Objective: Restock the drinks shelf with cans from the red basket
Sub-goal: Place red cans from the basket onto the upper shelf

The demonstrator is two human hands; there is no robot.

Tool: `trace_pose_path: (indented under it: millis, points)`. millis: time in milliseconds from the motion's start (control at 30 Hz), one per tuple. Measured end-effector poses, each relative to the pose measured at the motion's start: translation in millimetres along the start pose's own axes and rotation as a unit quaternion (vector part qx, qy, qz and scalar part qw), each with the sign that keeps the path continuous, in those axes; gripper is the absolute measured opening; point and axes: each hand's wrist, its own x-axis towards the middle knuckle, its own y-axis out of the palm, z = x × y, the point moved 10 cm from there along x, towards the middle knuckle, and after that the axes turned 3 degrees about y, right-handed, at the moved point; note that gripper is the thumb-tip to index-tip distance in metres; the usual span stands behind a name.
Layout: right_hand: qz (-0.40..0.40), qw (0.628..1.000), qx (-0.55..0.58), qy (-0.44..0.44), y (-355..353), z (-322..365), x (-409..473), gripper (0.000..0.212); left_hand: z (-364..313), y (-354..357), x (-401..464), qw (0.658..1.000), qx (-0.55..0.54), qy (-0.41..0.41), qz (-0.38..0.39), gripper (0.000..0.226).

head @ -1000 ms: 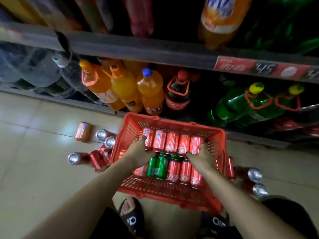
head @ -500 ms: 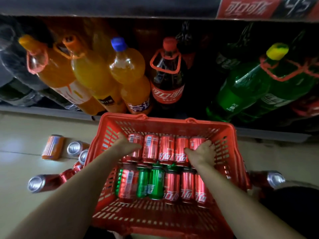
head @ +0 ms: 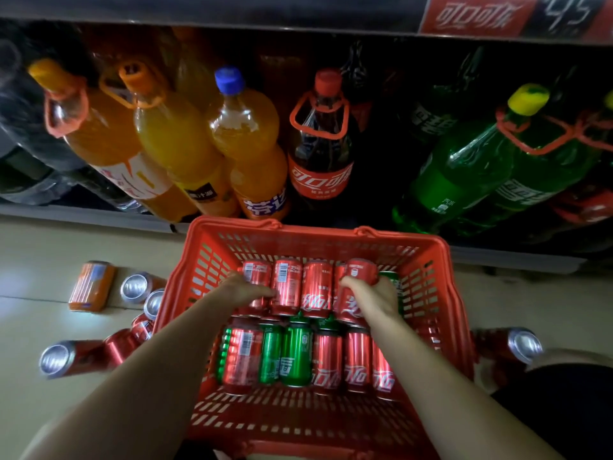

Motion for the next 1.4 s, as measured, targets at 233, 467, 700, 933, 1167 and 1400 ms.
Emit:
trace_pose_path:
  millis: [233,467,700,933,1167,1400]
  points:
    - [0.033,0.991,-0.093,-0.093,34.3,20.2,-8.5,0.054,-18.3,3.9,-19.3,1.0,0.024,0.02,0.0,0.058]
    - [0.033,0.984,-0.13,-0.116,34.8,25.1,-10.9,0.057,-14.5,-6.7,-19.8,0.999,-0.016,-0.019,-0.04,0.06]
    - [0.04,0.985,-0.117,-0.118,34.3,27.0,-8.7,0.045,-53.3,-0.4,-43.6,0.996,-0.083,0.013,0.02,0.04]
    - [-0.038,0.997,0.004,-0.073,-5.6,11.1,-5.9,0.027,-102.9,54.6,-80.4,0.986,-0.11,0.072,0.102,0.036]
    - [-0.018,0.997,0.071,-0.018,-10.9,-2.4,6.2,0.03,-131.5,89.3,-96.3,0.979,-0.12,0.14,0.088,0.007]
    - [0.089,0.993,0.077,0.014,12.2,-5.9,1.5,0.051,-115.0,80.4,-80.1,0.98,-0.16,0.112,0.036,0.045]
